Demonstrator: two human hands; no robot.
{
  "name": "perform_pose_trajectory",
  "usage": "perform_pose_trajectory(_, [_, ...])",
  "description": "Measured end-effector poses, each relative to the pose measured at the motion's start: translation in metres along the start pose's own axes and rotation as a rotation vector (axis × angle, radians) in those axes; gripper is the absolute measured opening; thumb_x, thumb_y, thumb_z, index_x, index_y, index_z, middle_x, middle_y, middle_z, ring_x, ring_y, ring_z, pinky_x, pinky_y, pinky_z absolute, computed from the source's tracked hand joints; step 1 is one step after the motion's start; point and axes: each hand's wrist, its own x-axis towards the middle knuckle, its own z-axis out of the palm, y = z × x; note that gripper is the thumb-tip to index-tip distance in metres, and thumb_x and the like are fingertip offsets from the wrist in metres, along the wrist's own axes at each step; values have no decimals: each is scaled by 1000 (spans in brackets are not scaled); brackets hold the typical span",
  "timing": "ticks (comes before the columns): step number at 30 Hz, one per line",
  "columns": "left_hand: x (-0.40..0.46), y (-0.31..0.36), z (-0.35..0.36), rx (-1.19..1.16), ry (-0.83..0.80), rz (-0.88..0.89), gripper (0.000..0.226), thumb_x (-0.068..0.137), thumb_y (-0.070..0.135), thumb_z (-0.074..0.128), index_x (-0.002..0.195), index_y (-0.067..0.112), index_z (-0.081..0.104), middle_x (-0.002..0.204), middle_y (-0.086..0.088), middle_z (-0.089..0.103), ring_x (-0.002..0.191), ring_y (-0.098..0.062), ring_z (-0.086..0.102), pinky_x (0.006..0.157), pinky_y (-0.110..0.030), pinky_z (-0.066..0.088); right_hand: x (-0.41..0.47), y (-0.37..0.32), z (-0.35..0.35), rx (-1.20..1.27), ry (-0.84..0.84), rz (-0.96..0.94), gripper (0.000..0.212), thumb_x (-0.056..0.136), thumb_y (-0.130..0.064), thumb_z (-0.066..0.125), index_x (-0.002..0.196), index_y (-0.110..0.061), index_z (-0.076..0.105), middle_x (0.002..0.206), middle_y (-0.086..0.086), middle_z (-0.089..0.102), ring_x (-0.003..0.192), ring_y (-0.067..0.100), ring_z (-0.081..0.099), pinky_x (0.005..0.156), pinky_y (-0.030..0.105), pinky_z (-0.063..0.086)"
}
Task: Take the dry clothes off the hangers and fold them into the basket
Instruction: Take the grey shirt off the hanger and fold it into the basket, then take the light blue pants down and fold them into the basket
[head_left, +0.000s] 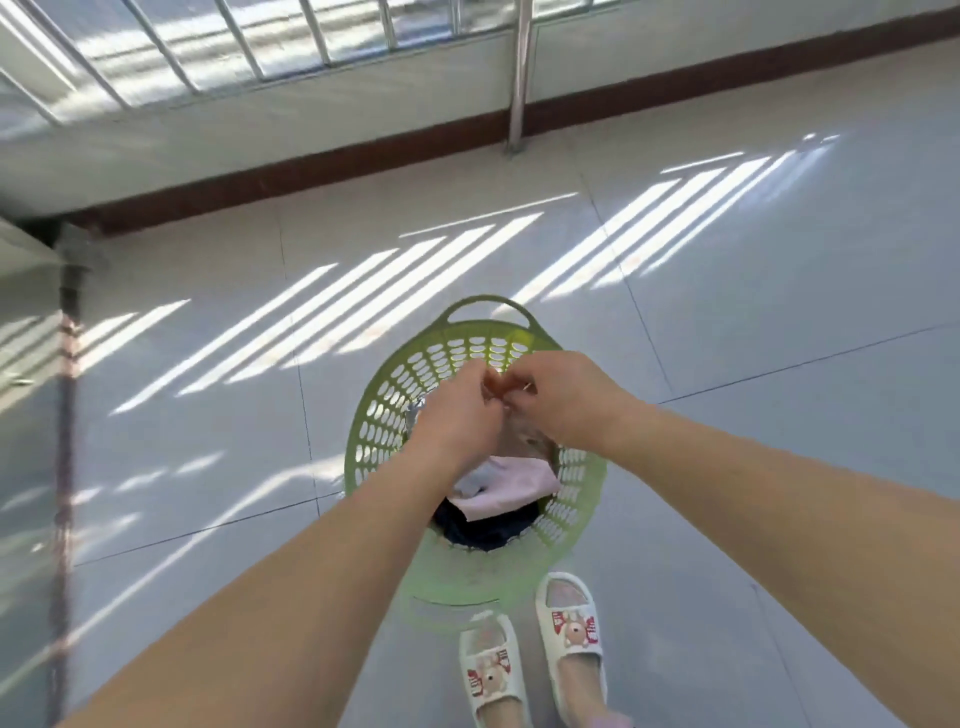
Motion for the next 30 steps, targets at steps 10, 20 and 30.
perform_pose_trajectory(10, [-133, 170, -120, -169, 46, 296, 17, 89, 5, 54, 104, 11, 60, 91, -7, 71, 83, -22, 68, 80, -35, 53, -157, -101, -177, 54, 294, -115, 18, 90, -19, 55, 95, -11, 70, 84, 5, 64, 76, 16, 55, 62, 23, 37])
perform_pose_trajectory(20, [-257, 337, -215, -169, 179, 756, 17, 93, 11, 53, 104, 18, 63, 86, -4, 71, 79, -16, 69, 74, -24, 54, -306, -180, -320, 118, 742, -218, 14, 91, -22, 55, 97, -19, 68, 92, -2, 67, 89, 14, 62, 76, 25, 46])
perform_pose_trajectory(30, [-338, 447, -257, -181, 307, 1060, 23, 93, 15, 54, 83, 35, 58, 81, 5, 70, 75, -14, 70, 79, -30, 55, -408, -219, -412, 35, 1046, -338, 14, 92, -22, 55, 95, -22, 68, 82, -13, 64, 78, 4, 61, 72, 18, 46])
